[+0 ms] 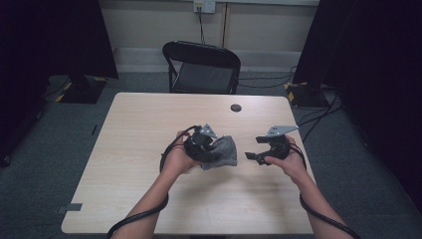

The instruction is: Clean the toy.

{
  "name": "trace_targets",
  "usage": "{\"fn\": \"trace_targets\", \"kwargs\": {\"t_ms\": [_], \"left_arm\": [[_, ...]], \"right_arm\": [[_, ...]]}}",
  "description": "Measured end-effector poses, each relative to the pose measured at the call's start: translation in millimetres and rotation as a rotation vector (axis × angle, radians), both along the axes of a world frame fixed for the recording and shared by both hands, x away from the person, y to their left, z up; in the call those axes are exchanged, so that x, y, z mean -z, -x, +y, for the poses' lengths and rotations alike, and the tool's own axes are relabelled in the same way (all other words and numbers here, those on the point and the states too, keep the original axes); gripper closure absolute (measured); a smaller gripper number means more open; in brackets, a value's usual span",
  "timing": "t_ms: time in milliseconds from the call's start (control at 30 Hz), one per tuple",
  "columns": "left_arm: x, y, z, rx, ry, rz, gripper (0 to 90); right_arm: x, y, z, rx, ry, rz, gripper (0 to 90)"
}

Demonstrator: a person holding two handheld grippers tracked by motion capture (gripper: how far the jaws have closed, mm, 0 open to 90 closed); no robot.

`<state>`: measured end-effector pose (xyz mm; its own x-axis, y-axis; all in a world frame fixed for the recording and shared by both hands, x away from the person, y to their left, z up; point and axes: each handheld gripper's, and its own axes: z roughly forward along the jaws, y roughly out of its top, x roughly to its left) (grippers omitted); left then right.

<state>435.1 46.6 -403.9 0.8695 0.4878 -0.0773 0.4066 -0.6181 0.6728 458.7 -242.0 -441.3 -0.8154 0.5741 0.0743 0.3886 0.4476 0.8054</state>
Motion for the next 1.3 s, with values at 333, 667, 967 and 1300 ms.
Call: {"fn": "trace_targets", "kwargs": {"t_ms": [333,667,967,1300], "left_arm": [[30.2,-7.2,-39.5,0.065,-0.010,0.018,66.7],[53.3,-11.1,-67.6,0.132,-0.026,-0.032,46.6],[34.0,-13.8,-29.8,0.021,0.011,-0.085,27.9],[34.5,-30.4,40.8,-0.204,-0.030,-0.063,15.0]], "right_arm": [[11.6,6.9,-20.7,-0.001,0.000,-0.007,14.2],[20.5,16.0,-34.3,-0.011,-0.018,0.002,16.7],[29.1,21.0,-14.5,-0.063,-0.031,-0.004,20.5],[38.3,27.2,21.4,-0.125,-0.029,-0.019,20.9]]}}
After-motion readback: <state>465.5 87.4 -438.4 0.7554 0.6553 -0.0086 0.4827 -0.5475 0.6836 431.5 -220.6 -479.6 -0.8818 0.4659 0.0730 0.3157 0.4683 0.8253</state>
